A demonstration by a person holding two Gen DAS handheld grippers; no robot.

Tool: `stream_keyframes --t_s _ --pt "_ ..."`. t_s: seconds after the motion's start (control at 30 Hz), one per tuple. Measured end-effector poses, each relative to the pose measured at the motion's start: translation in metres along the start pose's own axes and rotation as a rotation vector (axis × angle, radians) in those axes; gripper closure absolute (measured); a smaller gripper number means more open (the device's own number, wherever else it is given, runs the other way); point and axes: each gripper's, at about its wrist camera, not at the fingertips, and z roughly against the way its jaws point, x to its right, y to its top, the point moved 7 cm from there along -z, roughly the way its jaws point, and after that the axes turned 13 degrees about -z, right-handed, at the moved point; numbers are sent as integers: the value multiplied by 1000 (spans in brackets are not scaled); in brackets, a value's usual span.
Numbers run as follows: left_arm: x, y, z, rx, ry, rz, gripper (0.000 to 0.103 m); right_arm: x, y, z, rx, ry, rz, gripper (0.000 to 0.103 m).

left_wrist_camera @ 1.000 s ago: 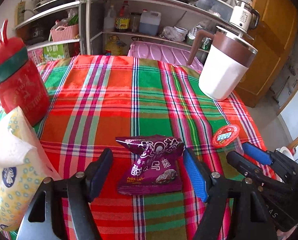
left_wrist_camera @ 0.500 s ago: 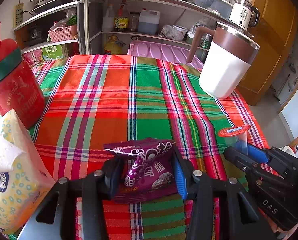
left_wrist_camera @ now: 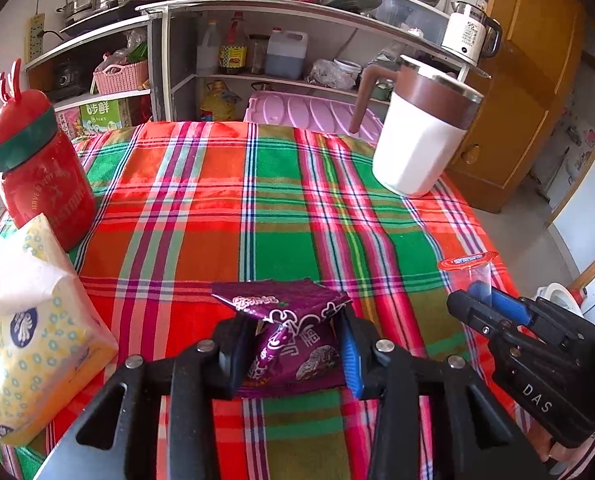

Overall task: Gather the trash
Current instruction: 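Carry the snack bag and cup over the white bin and open both grippers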

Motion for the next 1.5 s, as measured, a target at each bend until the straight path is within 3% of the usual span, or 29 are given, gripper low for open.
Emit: stream_keyframes --t_s 0.33,0.7,1.17,1.5 --pt "37 -4 49 71 -33 -48 63 2 -12 51 63 25 -34 74" --pt "95 -6 93 134 -74 -127 63 36 -27 111 132 13 -93 74" --pt "201 -7 109 159 -169 -269 63 113 -45 187 227 -68 -183 74" --pt "287 -14 99 125 -259 -365 63 187 -61 225 254 -167 -258 74"
